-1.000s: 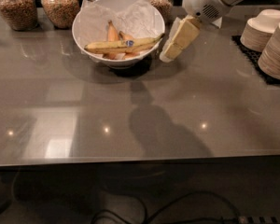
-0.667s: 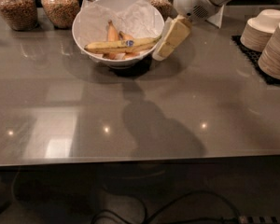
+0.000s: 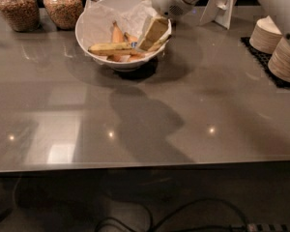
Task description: Pick banana from white bowl
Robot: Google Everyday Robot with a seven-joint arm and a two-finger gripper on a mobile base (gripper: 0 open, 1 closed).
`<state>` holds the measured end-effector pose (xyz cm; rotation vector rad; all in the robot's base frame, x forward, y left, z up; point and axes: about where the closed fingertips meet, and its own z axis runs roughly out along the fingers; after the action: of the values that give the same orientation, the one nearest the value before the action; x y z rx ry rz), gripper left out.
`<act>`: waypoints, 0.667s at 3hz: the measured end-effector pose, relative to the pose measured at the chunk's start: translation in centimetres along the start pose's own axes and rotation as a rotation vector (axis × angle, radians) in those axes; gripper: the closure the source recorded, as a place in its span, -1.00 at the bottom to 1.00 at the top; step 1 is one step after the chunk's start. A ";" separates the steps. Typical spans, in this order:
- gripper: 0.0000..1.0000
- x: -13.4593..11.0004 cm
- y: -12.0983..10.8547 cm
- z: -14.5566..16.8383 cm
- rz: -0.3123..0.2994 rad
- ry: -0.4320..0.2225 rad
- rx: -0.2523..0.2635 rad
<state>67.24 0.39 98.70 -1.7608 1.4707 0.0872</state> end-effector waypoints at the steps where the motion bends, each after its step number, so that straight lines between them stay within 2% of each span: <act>1: -0.34 -0.3 -1.3 2.6 -0.034 0.007 -0.026; 2: -0.16 0.3 -1.8 4.9 -0.042 0.027 -0.047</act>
Offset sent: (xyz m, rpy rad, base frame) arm 0.0576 0.0323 -0.0388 -0.0865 0.0212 0.0351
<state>70.99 3.15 96.29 -1.8364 1.4603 0.0771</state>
